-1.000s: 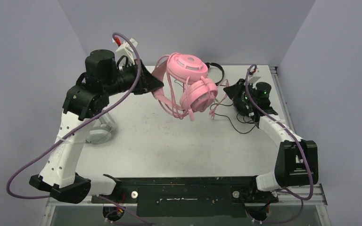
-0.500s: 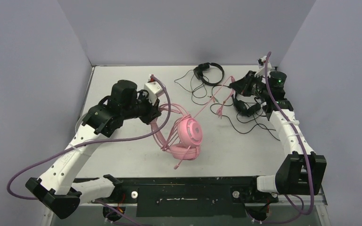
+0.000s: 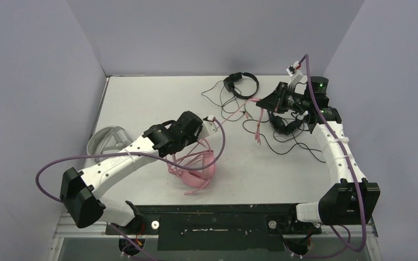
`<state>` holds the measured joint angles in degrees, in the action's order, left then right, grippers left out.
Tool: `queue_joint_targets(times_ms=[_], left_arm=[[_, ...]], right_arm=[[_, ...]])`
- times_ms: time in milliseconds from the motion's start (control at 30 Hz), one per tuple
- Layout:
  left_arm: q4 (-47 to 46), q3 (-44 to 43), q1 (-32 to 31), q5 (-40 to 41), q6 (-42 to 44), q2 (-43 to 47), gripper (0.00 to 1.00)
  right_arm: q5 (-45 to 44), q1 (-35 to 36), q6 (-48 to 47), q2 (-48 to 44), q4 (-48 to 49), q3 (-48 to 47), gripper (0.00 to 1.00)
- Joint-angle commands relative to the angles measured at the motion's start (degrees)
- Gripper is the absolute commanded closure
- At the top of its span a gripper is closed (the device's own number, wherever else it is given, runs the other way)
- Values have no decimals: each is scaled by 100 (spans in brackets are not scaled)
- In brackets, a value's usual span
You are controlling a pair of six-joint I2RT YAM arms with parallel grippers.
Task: Wrap the headphones
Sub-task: Wrap the headphones cable around the headphones.
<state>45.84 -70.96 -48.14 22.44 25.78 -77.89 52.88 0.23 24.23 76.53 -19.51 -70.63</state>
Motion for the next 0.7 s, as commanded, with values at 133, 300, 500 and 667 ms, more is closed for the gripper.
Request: queue_joint_targets(times_ms=[133, 300, 500, 667], left_arm=[[-339, -697, 41, 2216, -599, -699, 100], [-859, -684, 146, 2712, -1082, -832, 100], [-620, -1139, 468, 3171, -1888, -1338, 100], [-907, -1152, 643, 2782, -2321, -1204, 100]], right_arm=[[768, 363, 145, -194, -299, -523, 100], [777, 394, 292, -375, -530, -491, 100], [598, 373, 465, -629, -758, -444, 100], [238, 265, 353, -636, -1149, -499, 100]])
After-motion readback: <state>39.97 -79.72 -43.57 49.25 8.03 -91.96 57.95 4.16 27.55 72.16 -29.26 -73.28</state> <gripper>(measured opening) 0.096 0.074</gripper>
